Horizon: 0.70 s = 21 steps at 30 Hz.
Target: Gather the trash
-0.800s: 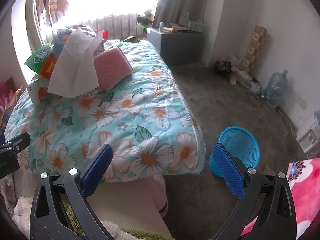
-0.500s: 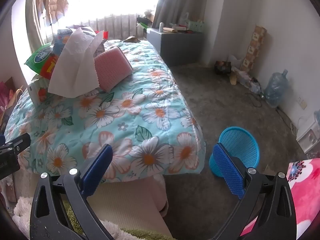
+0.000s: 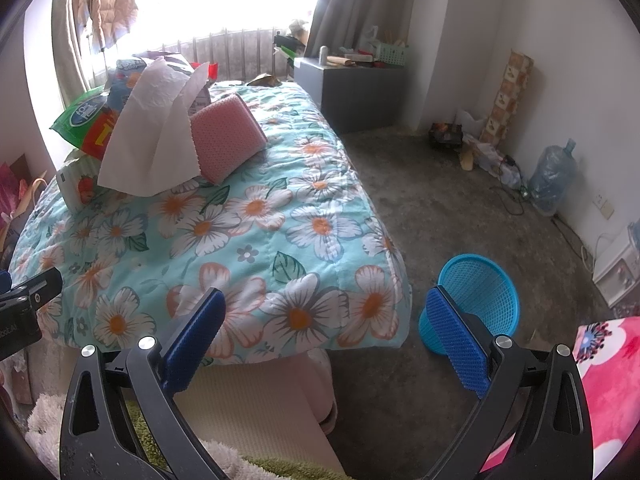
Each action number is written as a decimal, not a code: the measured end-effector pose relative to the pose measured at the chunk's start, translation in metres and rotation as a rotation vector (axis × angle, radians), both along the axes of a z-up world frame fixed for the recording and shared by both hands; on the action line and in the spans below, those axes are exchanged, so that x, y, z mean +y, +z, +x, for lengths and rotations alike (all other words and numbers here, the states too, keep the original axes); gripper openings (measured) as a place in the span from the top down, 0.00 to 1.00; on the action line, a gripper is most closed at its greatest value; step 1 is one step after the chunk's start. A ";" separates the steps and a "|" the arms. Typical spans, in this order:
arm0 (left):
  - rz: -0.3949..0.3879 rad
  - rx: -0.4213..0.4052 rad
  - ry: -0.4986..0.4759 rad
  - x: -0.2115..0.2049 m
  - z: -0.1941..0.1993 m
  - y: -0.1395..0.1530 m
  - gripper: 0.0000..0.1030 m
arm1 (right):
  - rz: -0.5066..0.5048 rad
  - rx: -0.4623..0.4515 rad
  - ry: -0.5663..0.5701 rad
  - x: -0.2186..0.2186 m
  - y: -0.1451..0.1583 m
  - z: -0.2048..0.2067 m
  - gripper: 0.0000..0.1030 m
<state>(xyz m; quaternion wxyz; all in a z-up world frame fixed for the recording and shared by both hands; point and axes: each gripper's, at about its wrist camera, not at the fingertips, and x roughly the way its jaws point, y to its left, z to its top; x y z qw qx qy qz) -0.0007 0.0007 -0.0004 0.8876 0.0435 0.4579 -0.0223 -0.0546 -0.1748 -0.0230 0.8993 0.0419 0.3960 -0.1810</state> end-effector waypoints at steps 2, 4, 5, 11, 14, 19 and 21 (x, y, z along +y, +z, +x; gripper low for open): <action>0.000 0.000 0.000 0.000 0.000 0.000 0.05 | 0.000 -0.001 0.000 0.001 -0.002 0.000 0.06; 0.001 -0.001 -0.001 0.000 0.000 0.000 0.05 | 0.001 -0.001 0.000 0.001 -0.001 0.000 0.06; 0.001 -0.001 0.000 0.000 0.000 0.000 0.05 | 0.001 -0.001 0.001 0.000 -0.001 0.000 0.06; 0.001 -0.001 0.001 0.000 0.000 0.000 0.05 | 0.000 -0.001 -0.001 0.002 -0.003 0.000 0.06; 0.000 0.001 0.001 0.000 0.000 0.000 0.05 | -0.001 -0.001 -0.001 0.002 -0.002 0.000 0.06; -0.001 0.002 0.000 0.000 0.000 0.000 0.05 | 0.000 -0.001 -0.002 0.001 -0.002 0.000 0.06; 0.001 0.001 0.000 0.000 0.000 0.000 0.05 | -0.001 -0.001 -0.003 0.001 -0.002 0.000 0.06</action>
